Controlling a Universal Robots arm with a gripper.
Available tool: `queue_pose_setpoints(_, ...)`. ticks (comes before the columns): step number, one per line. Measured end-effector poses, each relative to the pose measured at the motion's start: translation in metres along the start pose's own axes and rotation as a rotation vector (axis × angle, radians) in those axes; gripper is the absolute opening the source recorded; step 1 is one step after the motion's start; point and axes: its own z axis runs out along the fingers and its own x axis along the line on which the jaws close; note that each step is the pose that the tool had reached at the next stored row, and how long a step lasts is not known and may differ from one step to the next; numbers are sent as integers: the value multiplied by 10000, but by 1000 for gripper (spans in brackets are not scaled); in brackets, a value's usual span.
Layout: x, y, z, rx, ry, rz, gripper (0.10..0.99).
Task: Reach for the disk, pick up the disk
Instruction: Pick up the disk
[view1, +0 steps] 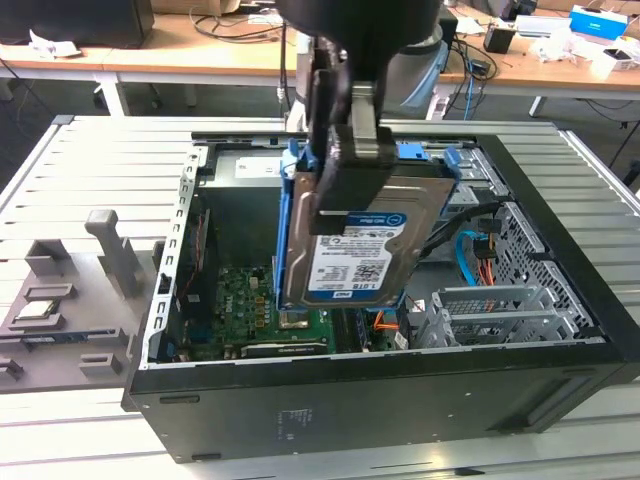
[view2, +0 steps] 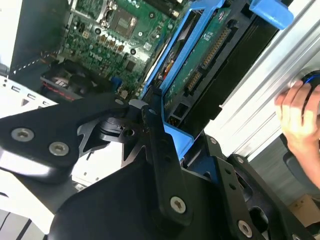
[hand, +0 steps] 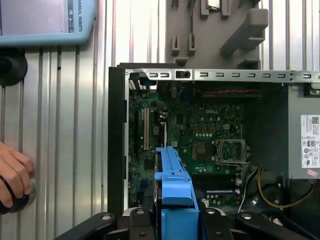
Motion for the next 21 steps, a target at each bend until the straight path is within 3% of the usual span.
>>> queue_pose_setpoints(5,2,-200,-9,0,1,-1,369)
queue_pose_setpoints(11,6,-509,-22,0,0,0,369)
queue_pose_setpoints(19,10,-823,-36,-1,1,1,369)
queue_pose_setpoints(21,11,-962,-42,0,1,0,369)
